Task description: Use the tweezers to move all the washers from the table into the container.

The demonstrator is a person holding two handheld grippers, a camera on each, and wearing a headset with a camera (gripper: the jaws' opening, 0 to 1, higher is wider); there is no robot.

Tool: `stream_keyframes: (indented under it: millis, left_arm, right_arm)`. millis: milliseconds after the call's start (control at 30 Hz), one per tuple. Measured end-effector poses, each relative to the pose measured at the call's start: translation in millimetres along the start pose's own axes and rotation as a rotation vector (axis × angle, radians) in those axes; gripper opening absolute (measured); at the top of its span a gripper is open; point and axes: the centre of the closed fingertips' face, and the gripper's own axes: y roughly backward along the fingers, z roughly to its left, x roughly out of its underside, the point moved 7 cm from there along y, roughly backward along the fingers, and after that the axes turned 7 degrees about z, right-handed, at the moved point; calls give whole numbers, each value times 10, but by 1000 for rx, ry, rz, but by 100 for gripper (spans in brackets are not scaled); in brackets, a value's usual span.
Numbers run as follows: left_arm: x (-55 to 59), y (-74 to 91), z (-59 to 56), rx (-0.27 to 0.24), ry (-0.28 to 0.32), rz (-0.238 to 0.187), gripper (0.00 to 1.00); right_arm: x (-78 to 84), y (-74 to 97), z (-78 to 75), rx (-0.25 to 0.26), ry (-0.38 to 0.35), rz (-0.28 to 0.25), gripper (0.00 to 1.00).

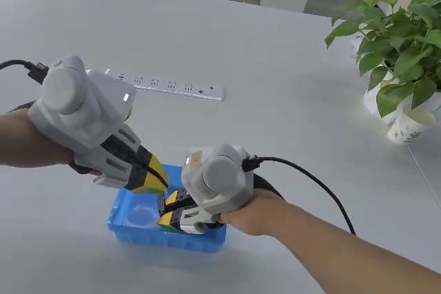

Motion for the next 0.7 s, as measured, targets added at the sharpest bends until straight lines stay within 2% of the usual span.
stream_keyframes:
  millis: [233, 700]
  left_arm:
    - [-13, -8, -8, 3, -3, 0, 3]
    - [-67, 74, -30, -14, -4, -8, 3]
  right_arm:
    - [0, 7, 6, -1, -1, 5, 11]
    - [-59, 76, 21, 21, -4, -23, 11]
